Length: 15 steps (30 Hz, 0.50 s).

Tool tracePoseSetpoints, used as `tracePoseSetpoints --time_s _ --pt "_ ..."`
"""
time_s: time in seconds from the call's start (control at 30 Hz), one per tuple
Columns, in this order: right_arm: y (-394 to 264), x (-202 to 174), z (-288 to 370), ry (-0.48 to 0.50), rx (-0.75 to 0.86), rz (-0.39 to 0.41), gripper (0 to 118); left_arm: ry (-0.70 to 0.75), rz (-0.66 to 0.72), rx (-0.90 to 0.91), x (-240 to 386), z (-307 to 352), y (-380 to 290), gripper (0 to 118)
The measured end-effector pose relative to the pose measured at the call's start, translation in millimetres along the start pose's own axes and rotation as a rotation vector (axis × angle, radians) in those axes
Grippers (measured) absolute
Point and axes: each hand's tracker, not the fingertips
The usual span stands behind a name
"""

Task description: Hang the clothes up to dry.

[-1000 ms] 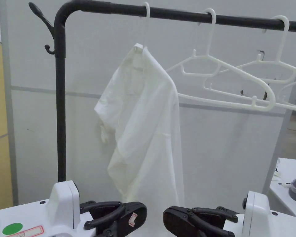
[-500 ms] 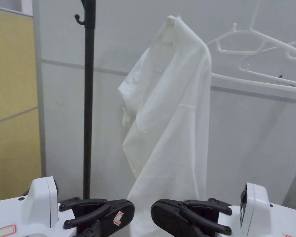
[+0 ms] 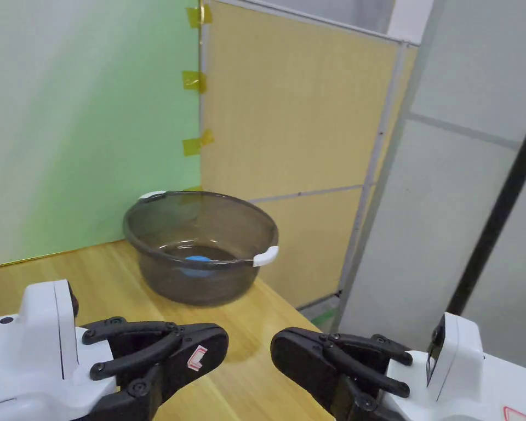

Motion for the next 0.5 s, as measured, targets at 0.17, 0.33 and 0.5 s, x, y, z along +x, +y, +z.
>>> tracePoseSetpoints --time_s 0.17,0.33,0.5 --pt "-1.7 5.9 -102.9 0.252 -0.054 0.052 2 0.282 0.026 -0.001 10.7 71.6 -15.9 1" --pt "-13.8 -7.4 -189.2 0.463 -0.069 0.071 2 0.532 0.057 0.020 32.9 134.3 -36.7 1" --pt "-30.7 -29.5 -233.1 0.582 -0.049 0.057 2 0.713 0.124 0.074 39.1 167.5 -49.6 1"
